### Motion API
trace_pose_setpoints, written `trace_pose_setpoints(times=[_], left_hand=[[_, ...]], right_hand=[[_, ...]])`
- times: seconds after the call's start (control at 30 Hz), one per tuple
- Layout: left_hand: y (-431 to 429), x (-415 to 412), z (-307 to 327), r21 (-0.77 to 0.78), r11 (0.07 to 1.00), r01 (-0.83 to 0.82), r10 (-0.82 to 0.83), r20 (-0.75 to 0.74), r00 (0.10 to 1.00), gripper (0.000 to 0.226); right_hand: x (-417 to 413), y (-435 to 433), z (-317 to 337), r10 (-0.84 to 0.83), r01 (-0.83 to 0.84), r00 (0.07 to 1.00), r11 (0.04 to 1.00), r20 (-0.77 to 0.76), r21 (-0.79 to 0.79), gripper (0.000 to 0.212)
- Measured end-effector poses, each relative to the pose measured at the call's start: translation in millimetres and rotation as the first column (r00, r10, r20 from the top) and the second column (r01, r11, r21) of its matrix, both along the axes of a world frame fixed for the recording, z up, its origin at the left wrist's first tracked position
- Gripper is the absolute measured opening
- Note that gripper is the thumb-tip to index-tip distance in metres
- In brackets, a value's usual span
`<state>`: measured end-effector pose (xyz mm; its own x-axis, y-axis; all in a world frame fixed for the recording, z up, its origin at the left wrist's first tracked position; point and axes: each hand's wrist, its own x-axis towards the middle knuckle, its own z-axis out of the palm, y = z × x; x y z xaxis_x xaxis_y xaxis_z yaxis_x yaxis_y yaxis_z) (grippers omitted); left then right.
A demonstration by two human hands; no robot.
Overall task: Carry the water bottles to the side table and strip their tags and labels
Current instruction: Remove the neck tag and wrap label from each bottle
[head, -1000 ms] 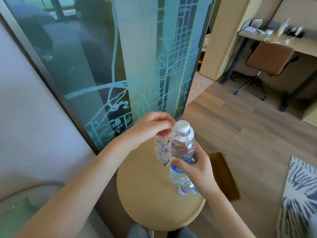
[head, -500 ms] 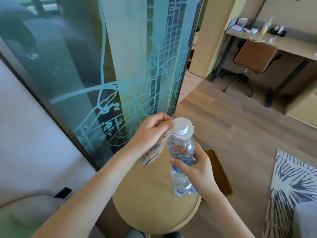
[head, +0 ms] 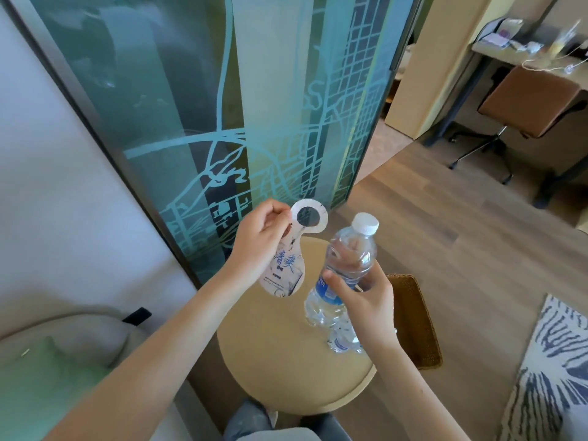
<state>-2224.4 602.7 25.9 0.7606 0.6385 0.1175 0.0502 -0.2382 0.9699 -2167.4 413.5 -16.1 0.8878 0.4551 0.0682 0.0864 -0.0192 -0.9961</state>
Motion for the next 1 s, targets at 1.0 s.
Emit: trace_pose_setpoints(times=[1.0], left_hand=[[107,15,-397,-0.195,0.944,-0.264,0.065,-0.677,0.733,0.007]], right_hand=[[12,103,-215,-0.176,0.123,0.955,0.968,-0.24,-0.22,0.034]])
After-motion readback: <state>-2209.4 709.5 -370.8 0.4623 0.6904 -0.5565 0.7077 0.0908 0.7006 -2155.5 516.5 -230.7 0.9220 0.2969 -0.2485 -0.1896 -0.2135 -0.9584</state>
